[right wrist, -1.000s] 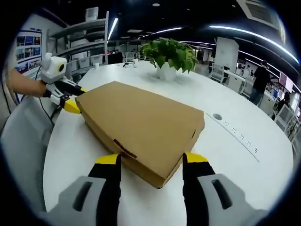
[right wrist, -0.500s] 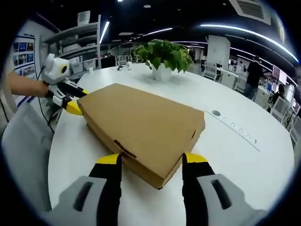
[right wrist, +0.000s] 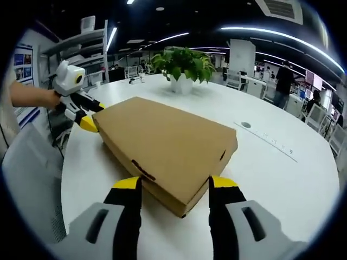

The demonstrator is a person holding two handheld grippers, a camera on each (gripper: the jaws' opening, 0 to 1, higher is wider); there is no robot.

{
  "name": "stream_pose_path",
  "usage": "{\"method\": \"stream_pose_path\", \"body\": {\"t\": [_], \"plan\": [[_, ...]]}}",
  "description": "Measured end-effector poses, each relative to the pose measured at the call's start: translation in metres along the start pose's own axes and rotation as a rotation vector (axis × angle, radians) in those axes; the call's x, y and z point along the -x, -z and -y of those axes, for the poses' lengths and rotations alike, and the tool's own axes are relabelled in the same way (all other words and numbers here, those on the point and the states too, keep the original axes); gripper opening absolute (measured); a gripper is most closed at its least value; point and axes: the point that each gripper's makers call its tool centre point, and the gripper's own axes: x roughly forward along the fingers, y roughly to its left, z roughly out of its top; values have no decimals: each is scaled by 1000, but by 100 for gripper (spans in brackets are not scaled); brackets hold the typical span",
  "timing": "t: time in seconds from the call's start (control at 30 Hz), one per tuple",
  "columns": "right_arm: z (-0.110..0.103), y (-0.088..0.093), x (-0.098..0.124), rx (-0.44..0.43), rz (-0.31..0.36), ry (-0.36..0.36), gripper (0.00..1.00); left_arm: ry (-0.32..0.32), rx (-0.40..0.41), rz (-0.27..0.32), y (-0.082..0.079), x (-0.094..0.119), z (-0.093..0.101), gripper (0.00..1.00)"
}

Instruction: Operate the shoe box by opening the lid, removing the specified soft item, and placing it in the target area until the item is outside and the box remains undamaged.

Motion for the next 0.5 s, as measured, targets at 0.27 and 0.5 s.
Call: {"method": "stream_pose_path", "body": {"t": [0.27, 0.5], "plan": [[-16, 5, 9, -17, 0, 27, 43, 53, -57, -22, 3, 7, 0, 49], [-28, 9, 14, -29, -3, 56, 42, 88, -89, -39, 4, 12, 0, 50]]}}
